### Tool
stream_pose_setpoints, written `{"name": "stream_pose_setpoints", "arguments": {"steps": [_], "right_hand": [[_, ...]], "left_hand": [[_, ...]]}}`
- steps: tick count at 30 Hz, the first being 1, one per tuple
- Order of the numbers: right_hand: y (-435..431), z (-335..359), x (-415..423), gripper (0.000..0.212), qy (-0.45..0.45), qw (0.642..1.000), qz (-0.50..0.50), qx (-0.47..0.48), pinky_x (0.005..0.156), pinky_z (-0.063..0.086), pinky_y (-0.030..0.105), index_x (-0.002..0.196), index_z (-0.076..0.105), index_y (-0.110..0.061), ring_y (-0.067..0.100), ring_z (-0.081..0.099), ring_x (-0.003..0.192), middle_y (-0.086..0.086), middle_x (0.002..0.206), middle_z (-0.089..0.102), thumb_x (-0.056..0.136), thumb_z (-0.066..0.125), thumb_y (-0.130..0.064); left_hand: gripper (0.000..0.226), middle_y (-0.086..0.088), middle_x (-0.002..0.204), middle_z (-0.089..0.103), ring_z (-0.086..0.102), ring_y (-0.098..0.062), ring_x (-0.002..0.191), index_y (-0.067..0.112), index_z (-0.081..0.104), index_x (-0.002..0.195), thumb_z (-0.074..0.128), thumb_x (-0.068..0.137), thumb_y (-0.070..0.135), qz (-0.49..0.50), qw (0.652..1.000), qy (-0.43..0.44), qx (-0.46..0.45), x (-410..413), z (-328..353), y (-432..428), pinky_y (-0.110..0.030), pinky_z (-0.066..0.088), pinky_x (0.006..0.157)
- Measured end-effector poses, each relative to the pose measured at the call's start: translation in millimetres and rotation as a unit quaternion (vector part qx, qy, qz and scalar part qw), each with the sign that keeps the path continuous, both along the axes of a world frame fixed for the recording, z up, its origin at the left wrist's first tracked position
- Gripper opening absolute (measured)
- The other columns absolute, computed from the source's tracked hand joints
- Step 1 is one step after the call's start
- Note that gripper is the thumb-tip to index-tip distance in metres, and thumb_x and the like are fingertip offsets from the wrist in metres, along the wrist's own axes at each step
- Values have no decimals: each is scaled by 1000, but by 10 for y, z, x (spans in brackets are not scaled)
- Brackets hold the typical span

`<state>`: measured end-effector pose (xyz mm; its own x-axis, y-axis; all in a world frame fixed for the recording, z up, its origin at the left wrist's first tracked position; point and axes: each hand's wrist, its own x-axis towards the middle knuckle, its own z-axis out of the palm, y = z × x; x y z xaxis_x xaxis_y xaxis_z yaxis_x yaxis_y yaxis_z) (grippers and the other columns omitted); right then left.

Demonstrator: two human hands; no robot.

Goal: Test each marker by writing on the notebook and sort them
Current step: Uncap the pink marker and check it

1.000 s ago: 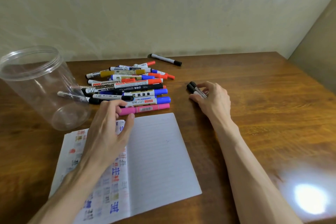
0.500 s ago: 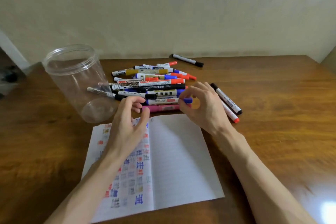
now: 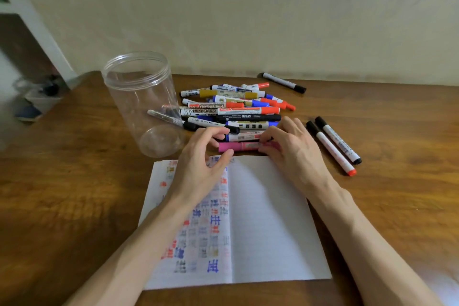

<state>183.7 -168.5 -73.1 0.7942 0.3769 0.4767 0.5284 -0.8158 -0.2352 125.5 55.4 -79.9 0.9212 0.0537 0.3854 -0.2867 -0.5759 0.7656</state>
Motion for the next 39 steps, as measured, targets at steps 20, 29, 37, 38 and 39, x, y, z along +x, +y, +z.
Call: {"name": "stream_pose_setpoints", "arguments": {"steps": [20,29,37,38,39], "right_hand": [[164,243,-287,31,254,814,81,516,78,59,31,111,73,-10,13,72,80,-2,85,76,90,77,-32],[288,232,-374,32,290,819,117,481,60,47,40,88,78,-9,28,60,61,13,72,68,96,73,-39],[210,366,-362,30,249,839,107,471,56,44,31,89,75,-3,17,56,58,5,68,66,100,70,-31],[149,412,-334,31,237,821,82,512,56,41,28,84,73,-3,14,52,57,3,67,63,101,68,-28],[47,455,-282,32,222,796,50,560,58,38,27,78,72,-6,12,46,56,4,65,58,102,67,-27]], "left_hand": [[37,16,111,67,60,7,109,22,68,123,61,91,40,-3,999,-35,-24,-18,120,25,-3,47,81],[37,7,106,72,68,-6,93,14,67,124,53,102,39,-64,994,-66,50,-92,121,-71,-28,58,75],[28,7,84,70,67,-16,77,18,69,115,50,107,36,-92,995,10,-28,-119,209,-106,-35,55,62],[27,5,83,70,67,-17,75,20,69,114,49,107,37,-90,995,16,-46,-118,211,-60,-35,56,61],[26,5,84,71,68,-18,75,23,68,114,49,107,39,-78,995,21,-64,-109,203,1,-36,56,61]]}}
